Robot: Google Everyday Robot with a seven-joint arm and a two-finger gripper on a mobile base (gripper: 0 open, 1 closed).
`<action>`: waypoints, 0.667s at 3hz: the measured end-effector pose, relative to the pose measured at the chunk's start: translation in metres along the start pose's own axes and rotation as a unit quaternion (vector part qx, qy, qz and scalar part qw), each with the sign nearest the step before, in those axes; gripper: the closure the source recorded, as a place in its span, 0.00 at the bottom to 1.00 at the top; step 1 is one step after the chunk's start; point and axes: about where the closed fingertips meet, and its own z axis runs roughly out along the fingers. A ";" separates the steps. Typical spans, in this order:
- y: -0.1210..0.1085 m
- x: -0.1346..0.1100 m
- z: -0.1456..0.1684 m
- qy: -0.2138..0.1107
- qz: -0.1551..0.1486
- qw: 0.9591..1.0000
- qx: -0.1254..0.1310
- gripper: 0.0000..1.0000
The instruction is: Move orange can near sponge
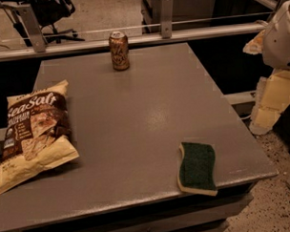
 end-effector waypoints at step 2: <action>-0.010 -0.010 0.019 -0.020 0.008 1.000 0.003 0.00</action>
Offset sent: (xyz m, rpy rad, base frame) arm 0.0529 0.0256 -0.0445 0.1266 -0.0236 -0.0179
